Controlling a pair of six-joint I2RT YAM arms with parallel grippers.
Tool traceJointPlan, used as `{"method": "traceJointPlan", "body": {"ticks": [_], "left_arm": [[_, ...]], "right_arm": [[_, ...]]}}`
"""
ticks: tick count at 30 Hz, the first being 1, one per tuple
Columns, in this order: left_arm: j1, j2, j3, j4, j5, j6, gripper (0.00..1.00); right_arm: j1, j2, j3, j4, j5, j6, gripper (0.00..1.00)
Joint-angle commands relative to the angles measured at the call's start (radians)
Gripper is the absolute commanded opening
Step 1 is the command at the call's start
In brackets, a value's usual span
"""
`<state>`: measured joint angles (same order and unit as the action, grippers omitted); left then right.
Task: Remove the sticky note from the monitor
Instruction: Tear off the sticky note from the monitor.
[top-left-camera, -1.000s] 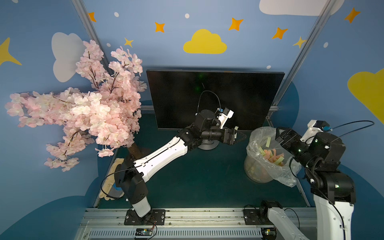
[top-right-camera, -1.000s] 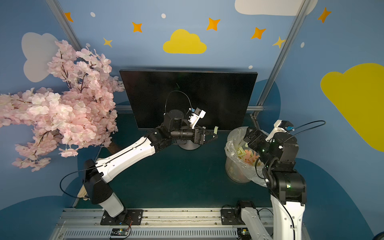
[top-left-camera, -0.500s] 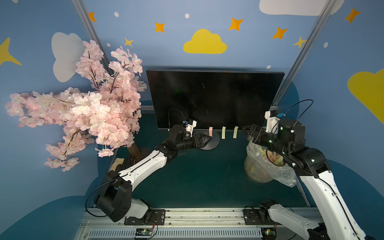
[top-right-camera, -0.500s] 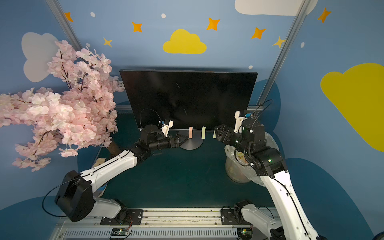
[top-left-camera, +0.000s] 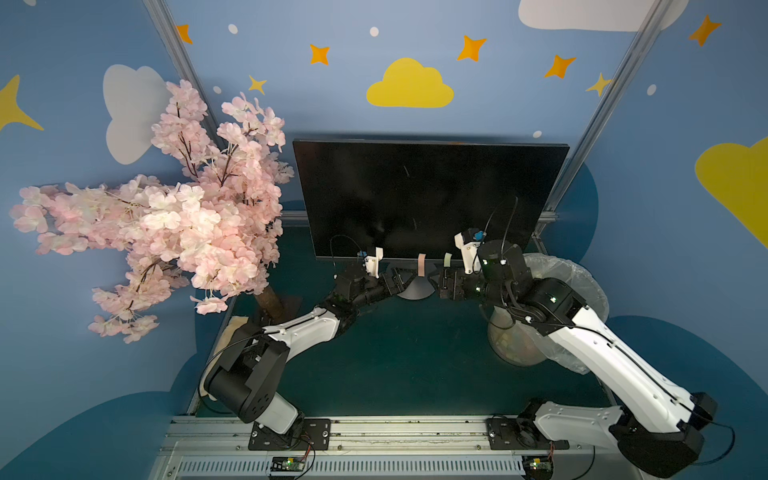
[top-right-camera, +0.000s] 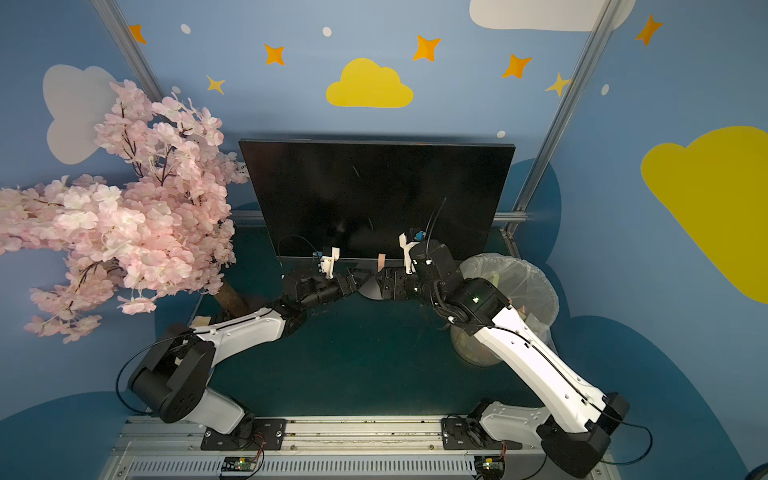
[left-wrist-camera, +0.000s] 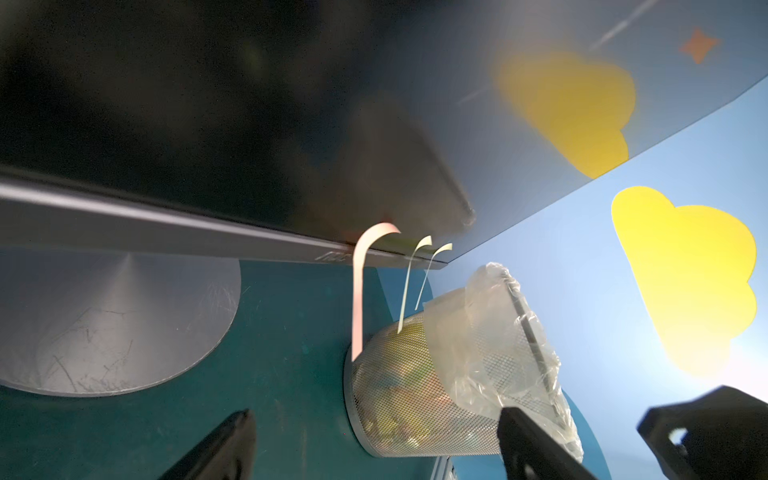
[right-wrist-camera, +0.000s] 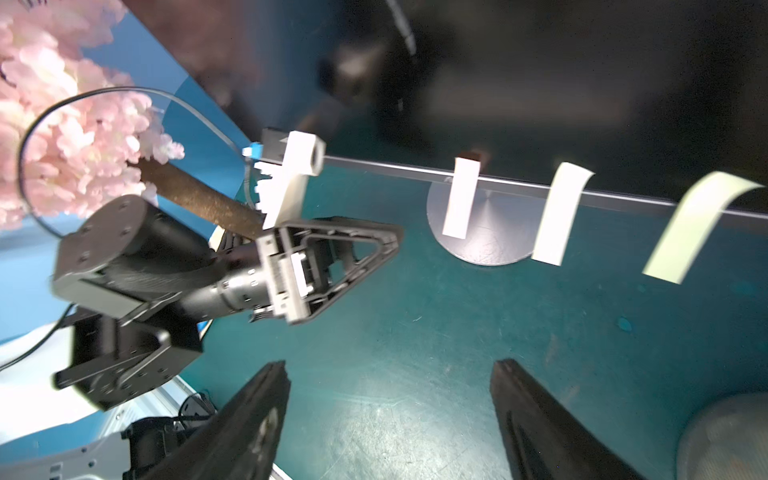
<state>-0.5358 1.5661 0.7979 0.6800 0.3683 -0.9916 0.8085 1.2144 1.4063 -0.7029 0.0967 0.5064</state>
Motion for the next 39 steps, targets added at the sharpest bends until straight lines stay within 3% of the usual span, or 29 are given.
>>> {"method": "traceJointPlan", "body": {"ticks": [1,6,19,39], "left_arm": [[-0.011,0.037,-0.003,0.154,-0.041,-0.044,0.91],[-0.039,0.089,0.010,0.203,-0.082,-0.041,0.85],[-0.063,0.198,0.068,0.283,-0.112,-0.059,0.56],[-0.066,0.249,0.107,0.301,-0.111,-0.067,0.38]], "right_arm": [[0.023,0.008,-0.023,0.054,0.037,-0.024,0.82],[0.029,0.001,-0.056,0.072,0.044,-0.015,0.82],[0.020,-0.048,-0.104,0.063,0.078,-0.016,0.83],[0.001,-0.090,-0.145,0.063,0.087,-0.008,0.83]]}}
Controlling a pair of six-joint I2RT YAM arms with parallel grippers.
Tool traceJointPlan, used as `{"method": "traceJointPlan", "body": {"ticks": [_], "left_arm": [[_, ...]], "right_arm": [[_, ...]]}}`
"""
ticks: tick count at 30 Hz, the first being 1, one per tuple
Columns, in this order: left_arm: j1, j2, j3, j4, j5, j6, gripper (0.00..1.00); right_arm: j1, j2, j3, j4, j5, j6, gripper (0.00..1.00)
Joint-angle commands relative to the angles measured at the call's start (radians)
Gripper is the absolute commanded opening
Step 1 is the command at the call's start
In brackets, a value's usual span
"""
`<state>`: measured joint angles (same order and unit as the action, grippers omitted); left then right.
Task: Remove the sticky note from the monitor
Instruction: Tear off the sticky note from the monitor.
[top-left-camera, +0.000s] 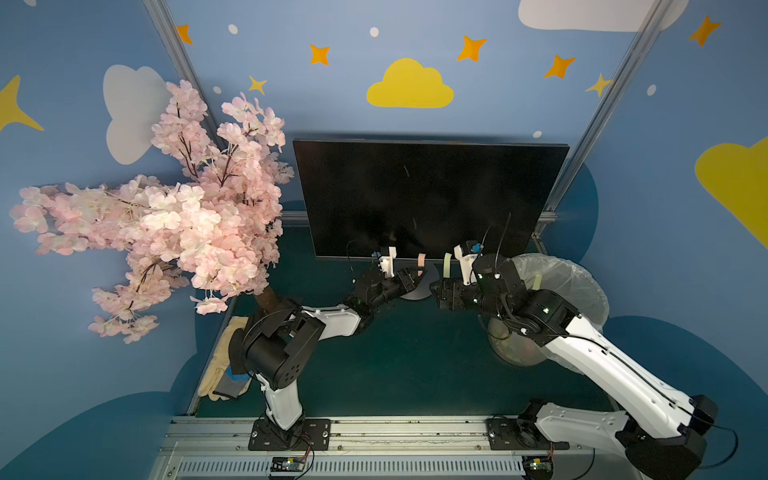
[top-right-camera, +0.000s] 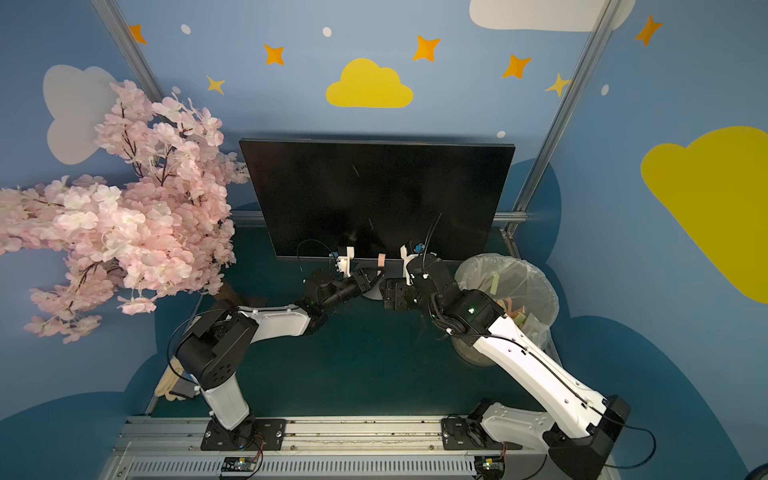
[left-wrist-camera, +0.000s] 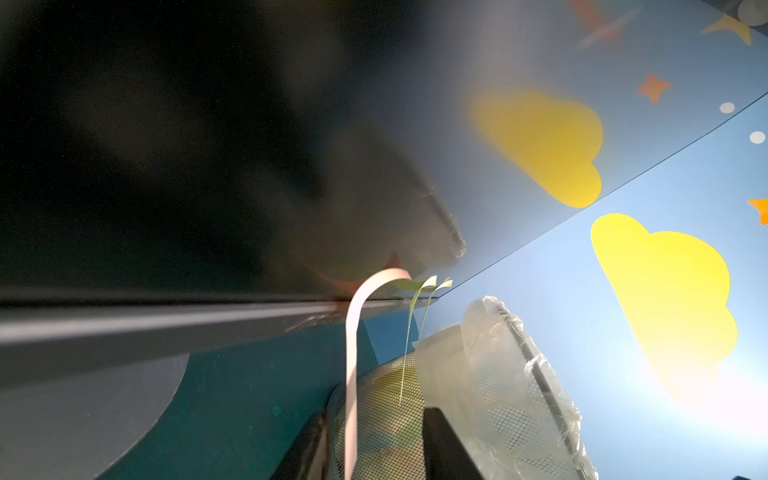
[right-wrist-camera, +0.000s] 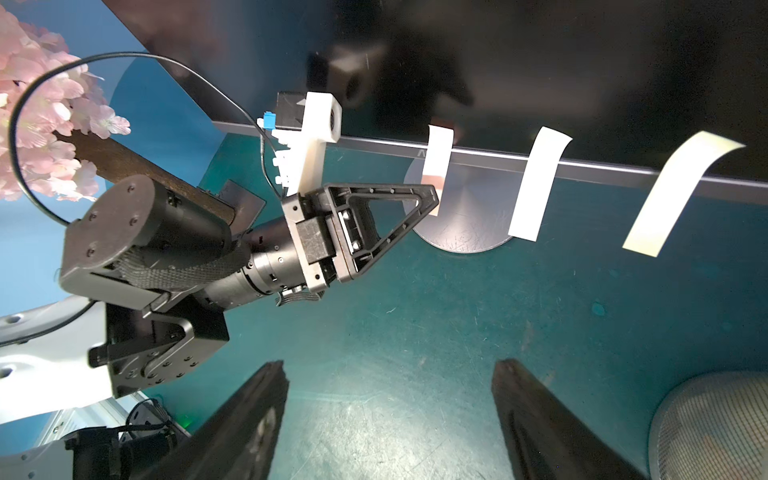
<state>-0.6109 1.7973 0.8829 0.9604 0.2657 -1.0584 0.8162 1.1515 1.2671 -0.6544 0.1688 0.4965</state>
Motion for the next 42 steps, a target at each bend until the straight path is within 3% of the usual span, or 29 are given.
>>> {"method": "traceJointPlan", "body": {"ticks": [1,9,13,33,42], "left_arm": [[0.010,0.017,0.022,0.020,-0.008,0.001,0.36],[0.008,0.019,0.016,0.024,0.000,-0.008,0.21],[0.004,-0.002,0.006,0.019,0.004,-0.008,0.03],[-0.094,-0.203,-0.074,-0.099,-0.049,0.020,0.03],[-0.116,-0.261,0.086,-0.314,-0.023,0.137,0.02]], "right_arm": [[-0.007,-0.029,-0.006,0.014,0.015,0.002,0.83],[-0.012,-0.048,-0.014,0.007,0.022,0.005,0.83],[-0.016,-0.063,-0.018,0.001,0.031,0.005,0.83],[-0.111,-0.160,-0.073,-0.002,0.021,0.028,0.83],[-0.241,-0.238,-0.057,-0.049,-0.028,0.011,0.84]]}}
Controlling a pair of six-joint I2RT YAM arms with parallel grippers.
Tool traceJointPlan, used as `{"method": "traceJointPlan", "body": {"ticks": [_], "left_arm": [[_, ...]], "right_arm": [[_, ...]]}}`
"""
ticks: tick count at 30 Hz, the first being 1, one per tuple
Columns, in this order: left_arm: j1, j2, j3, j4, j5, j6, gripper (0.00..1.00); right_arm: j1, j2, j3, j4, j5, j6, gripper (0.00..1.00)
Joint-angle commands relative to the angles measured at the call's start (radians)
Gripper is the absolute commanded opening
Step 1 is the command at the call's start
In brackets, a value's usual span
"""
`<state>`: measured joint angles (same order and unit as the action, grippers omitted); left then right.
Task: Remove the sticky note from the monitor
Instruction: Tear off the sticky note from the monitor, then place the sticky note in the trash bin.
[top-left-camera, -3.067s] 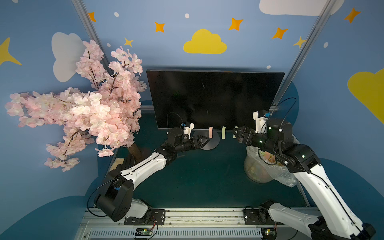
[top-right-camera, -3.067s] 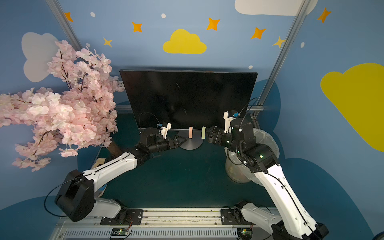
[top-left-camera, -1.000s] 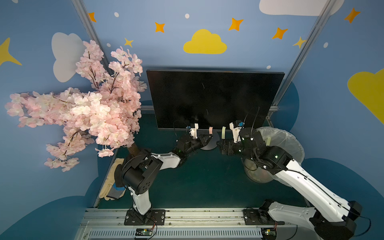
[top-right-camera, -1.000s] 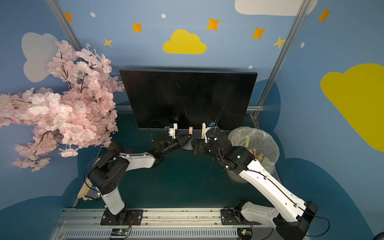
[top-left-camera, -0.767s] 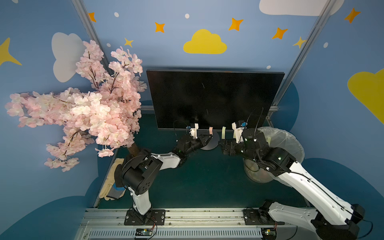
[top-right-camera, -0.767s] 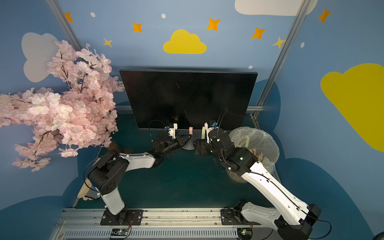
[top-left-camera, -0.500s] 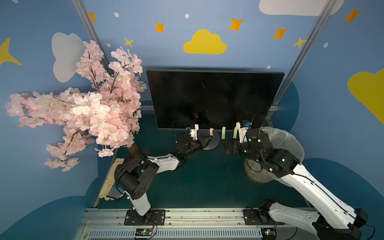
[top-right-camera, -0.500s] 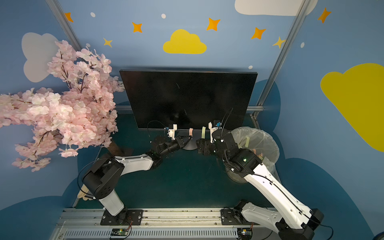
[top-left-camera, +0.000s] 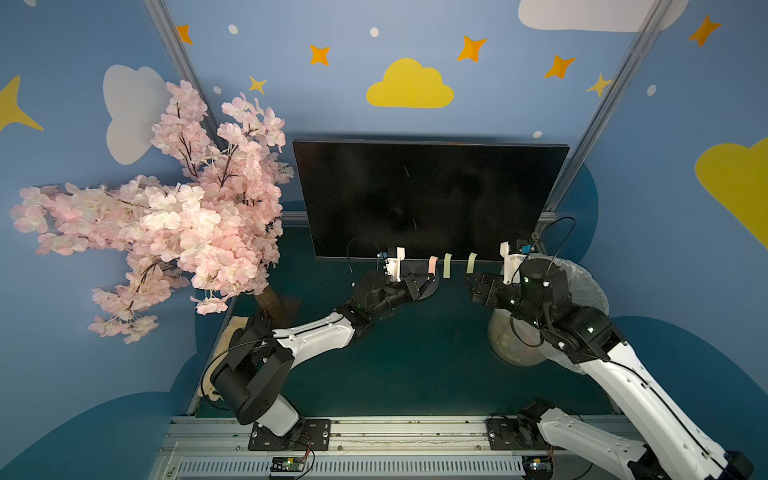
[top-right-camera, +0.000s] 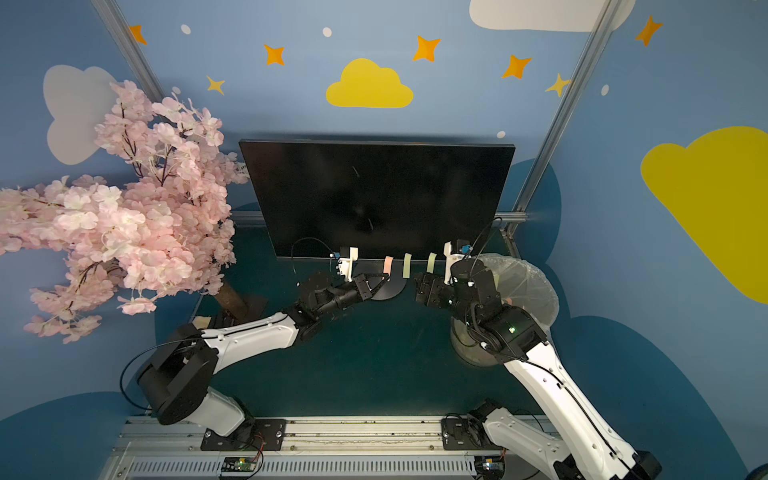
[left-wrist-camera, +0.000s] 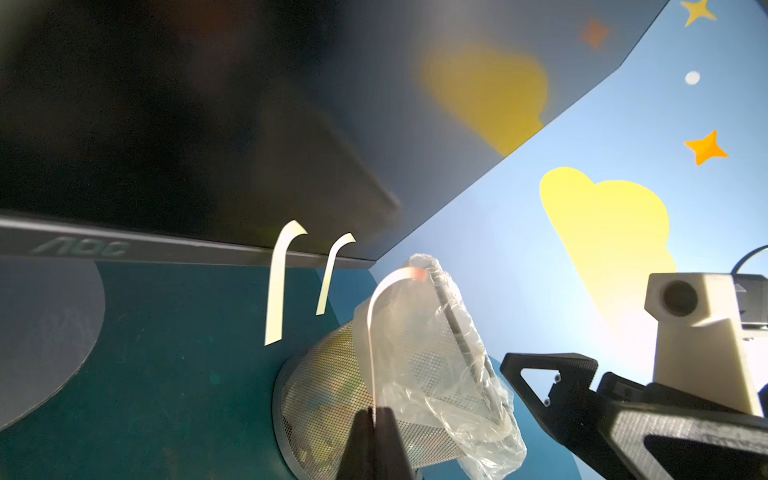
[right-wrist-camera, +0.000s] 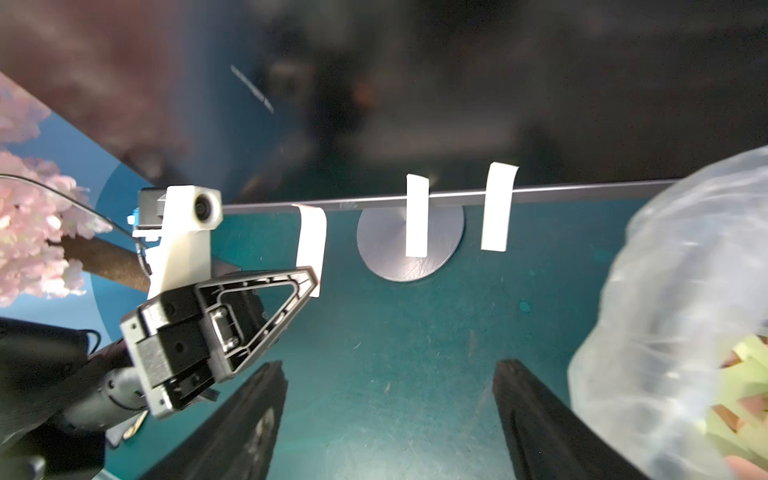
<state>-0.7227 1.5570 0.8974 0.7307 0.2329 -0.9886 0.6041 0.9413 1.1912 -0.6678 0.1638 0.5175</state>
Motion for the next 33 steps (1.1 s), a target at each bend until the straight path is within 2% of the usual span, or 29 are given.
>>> {"method": "traceJointPlan", "body": {"ticks": [1,9,16,22,28,33], "left_arm": [[-0.008,-0.017,0.098,-0.105,0.024,0.077,0.02],[-0.045,0.082,0.381,-0.312,0.104,0.163,0.02],[-0.113,0.253,0.642,-0.397,0.162,0.180,0.03],[-0.175,0.412,0.884,-0.496,0.224,0.189,0.03],[-0.239,0.548,1.074,-0.564,0.253,0.206,0.02],[-0.283,0.659,1.236,-0.670,0.281,0.212,0.03]], "right_arm": [[-0.043,-0.035,0.026,-0.045,-0.024,-0.014,0.84],[-0.182,-0.107,0.075,-0.121,-0.039,-0.036,0.84],[-0.353,-0.153,0.128,-0.177,-0.073,0.011,0.84],[-0.491,-0.222,0.165,-0.249,-0.008,0.047,0.85],[-0.531,-0.266,0.161,-0.251,0.108,0.115,0.85],[-0.534,-0.278,0.156,-0.253,0.127,0.132,0.85]]}}
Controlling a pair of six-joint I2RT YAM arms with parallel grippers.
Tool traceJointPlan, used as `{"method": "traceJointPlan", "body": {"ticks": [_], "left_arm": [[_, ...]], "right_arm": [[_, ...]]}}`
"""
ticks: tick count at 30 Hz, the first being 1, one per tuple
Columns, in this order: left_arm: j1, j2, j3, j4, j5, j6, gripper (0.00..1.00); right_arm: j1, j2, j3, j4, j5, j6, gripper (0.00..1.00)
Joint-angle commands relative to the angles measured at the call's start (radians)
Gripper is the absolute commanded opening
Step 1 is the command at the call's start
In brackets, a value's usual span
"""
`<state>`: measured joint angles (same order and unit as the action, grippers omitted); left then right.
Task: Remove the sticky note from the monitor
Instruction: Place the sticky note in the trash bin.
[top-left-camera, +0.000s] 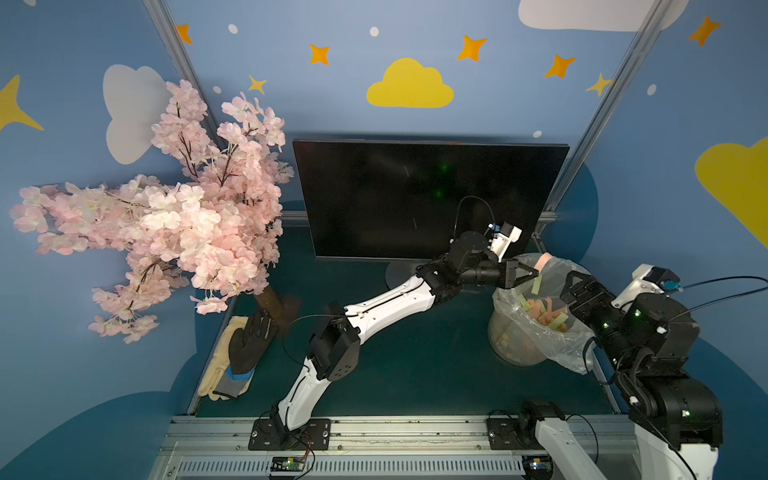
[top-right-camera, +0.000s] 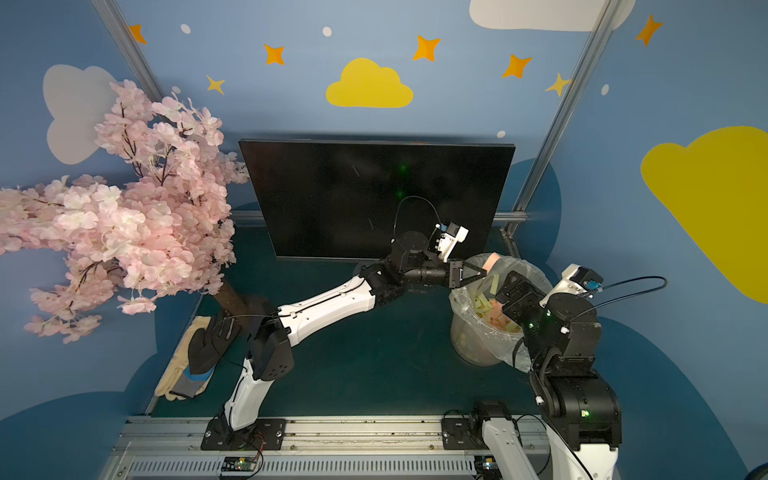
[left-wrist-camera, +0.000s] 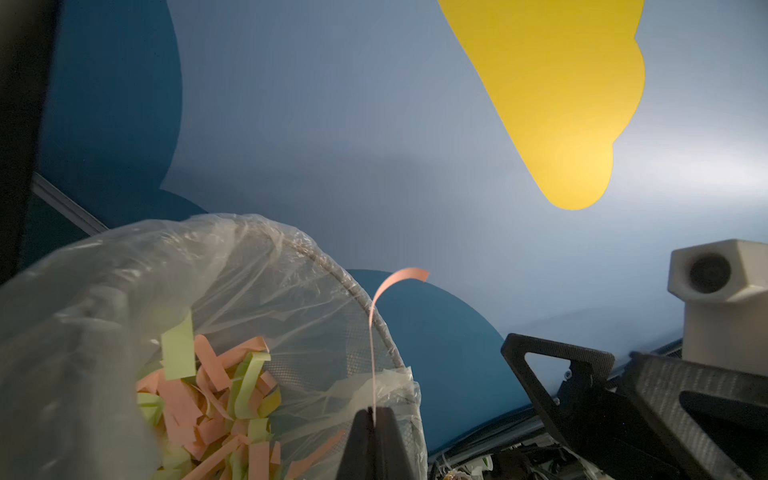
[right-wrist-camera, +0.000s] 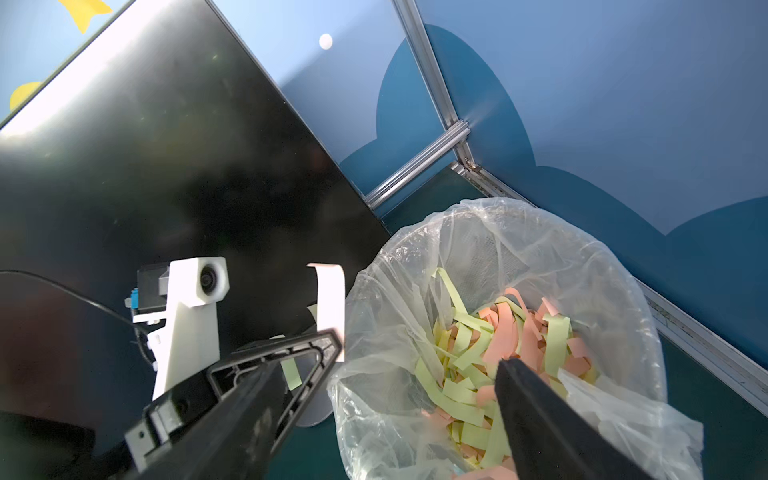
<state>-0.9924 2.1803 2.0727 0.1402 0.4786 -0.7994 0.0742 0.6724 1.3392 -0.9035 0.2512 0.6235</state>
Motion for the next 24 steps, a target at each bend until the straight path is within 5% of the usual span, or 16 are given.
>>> {"method": "traceJointPlan", "body": {"ticks": [1,13,24], "left_arm": [[-0.018,0.048,0.075,-0.093,0.035,0.024,0.05],[-0.018,0.057,0.121,-0.089,0.035,0.042,0.70],[0.013,-0.060,0.037,0.012,-0.002,0.076,0.85]], "right_arm": [[-0.005,-0.013,0.006,-0.017,0.042,0.032,0.86],[-0.004,-0.040,0.015,-0.018,0.055,0.050,0.85],[-0.005,-0.064,0.029,-0.005,0.066,0.068,0.86]]}}
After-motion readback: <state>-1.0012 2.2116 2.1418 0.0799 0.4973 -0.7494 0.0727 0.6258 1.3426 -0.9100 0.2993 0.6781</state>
